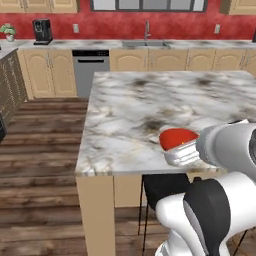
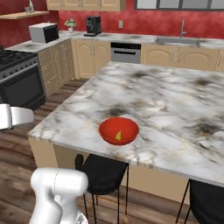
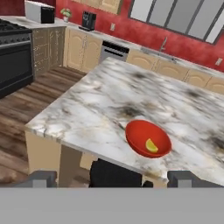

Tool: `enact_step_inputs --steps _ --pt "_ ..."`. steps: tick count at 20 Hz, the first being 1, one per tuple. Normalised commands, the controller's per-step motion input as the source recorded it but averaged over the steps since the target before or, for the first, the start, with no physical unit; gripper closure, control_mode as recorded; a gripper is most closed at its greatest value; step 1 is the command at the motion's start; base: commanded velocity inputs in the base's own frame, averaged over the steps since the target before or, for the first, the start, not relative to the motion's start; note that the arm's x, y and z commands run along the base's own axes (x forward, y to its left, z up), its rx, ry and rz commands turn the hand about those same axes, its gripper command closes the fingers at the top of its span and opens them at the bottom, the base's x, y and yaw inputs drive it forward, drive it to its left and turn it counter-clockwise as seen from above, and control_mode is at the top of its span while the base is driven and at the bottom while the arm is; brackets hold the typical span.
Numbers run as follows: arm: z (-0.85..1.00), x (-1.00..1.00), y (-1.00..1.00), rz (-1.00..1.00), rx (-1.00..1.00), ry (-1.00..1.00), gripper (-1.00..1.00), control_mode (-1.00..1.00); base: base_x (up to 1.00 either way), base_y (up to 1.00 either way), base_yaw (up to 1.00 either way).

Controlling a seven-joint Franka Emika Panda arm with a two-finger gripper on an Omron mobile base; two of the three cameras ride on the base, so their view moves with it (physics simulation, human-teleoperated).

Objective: There is a bowl on the dining counter. Grab a lemon wedge from the fridge and place it in the bowl. Then get the liquor bottle and glass cup from the cabinet and place them next to the bowl.

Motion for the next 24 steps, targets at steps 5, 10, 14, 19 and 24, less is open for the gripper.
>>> enact_step_inputs --steps 5,10,14,19,24 --pt "0.0 0.0 0.0 0.0 0.0 0.0 -1.0 1.0 -0.03 1.0 0.02" --pt "0.0 0.0 0.0 0.0 0.0 0.0 -1.0 1.0 0.13 1.0 0.0" --pt "0.0 0.0 0.0 0.0 0.0 0.0 -1.0 1.0 0.12 1.0 0.0" --pt "0.0 0.0 0.0 0.0 0.0 0.0 -1.0 1.0 0.24 1.0 0.0" --pt "0.0 0.0 0.0 0.0 0.0 0.0 -1.0 1.0 0.51 0.85 0.0"
